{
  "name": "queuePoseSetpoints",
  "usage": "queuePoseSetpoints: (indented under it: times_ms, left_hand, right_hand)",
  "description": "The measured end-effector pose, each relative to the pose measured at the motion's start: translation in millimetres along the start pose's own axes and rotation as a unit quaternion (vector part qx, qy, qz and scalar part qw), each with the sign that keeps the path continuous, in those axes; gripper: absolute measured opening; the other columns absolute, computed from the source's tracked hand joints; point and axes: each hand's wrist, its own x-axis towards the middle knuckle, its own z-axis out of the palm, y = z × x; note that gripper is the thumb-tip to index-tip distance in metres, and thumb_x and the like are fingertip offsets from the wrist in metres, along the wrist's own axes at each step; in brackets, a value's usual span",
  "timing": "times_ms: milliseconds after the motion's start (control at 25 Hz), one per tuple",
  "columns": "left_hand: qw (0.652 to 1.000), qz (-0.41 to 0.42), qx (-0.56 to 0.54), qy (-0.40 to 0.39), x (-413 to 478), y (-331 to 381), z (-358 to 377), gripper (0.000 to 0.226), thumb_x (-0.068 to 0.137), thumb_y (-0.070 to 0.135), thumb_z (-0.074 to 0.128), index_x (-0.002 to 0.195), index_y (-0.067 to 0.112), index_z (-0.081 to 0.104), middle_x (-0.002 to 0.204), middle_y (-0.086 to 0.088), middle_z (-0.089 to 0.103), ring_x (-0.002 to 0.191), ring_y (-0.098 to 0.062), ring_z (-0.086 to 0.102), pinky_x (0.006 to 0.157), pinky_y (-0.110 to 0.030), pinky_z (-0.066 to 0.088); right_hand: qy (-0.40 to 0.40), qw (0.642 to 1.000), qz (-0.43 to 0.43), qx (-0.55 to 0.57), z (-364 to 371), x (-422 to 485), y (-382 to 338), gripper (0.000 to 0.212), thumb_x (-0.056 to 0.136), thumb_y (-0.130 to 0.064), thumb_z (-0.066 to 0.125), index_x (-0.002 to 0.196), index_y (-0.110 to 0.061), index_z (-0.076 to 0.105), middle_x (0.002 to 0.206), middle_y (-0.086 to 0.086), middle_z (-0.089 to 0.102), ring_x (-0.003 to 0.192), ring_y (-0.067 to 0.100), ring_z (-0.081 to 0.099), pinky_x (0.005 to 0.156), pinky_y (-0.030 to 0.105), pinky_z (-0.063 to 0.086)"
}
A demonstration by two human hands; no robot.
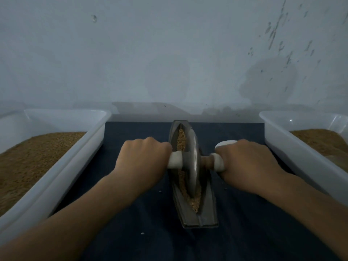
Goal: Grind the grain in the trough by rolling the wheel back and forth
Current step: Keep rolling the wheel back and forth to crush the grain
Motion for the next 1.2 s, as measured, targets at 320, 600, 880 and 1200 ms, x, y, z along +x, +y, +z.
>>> queuePoseSetpoints:
  times_ms: [320,600,880,1200]
  left_hand:
    - [0.995,-0.066,-0.026,-0.066,48.3,-6.8,30.3,0.008,0.087,0.027,0.059,0.095,0.025,0.057,0.076,0.000,0.050,0.069,-0.027,0.056,0.057,-0.035,0.034]
    - [0.998,-0.027,-0.024,-0.049,8.1,-2.7,9.5,0.028,0.075,0.036,0.069,0.075,0.034,0.041,0.061,0.010,0.023,0.049,-0.014,0.029,0.047,-0.028,0.022]
    - [0.998,-0.042,0.010,-0.054,27.7,0.0,14.2,0.013,0.083,0.032,0.064,0.087,0.027,0.053,0.065,0.005,0.033,0.052,-0.017,0.036,0.049,-0.031,0.027]
    - [0.995,-0.026,0.007,-0.095,40.8,-4.1,9.9,0.015,0.084,0.032,0.066,0.097,0.027,0.061,0.080,0.001,0.054,0.068,-0.023,0.056,0.055,-0.034,0.034]
  right_hand:
    - [-0.064,0.997,0.053,-0.007,5.9,63.4,-4.8,0.014,0.082,-0.037,0.063,0.074,-0.030,0.053,0.079,-0.004,0.059,0.067,0.021,0.052,0.057,0.030,0.037]
    - [-0.040,0.999,0.013,-0.007,-0.6,20.6,-1.4,0.014,0.069,-0.037,0.065,0.066,-0.033,0.052,0.061,-0.012,0.050,0.051,0.010,0.046,0.046,0.023,0.024]
    - [-0.048,0.998,0.045,0.009,12.6,37.3,0.5,0.016,0.074,-0.036,0.064,0.067,-0.032,0.049,0.068,-0.010,0.053,0.059,0.014,0.050,0.049,0.025,0.029]
    - [-0.067,0.996,0.042,0.030,16.7,46.5,6.5,0.013,0.075,-0.037,0.063,0.067,-0.033,0.053,0.068,-0.010,0.055,0.058,0.013,0.051,0.050,0.026,0.033]
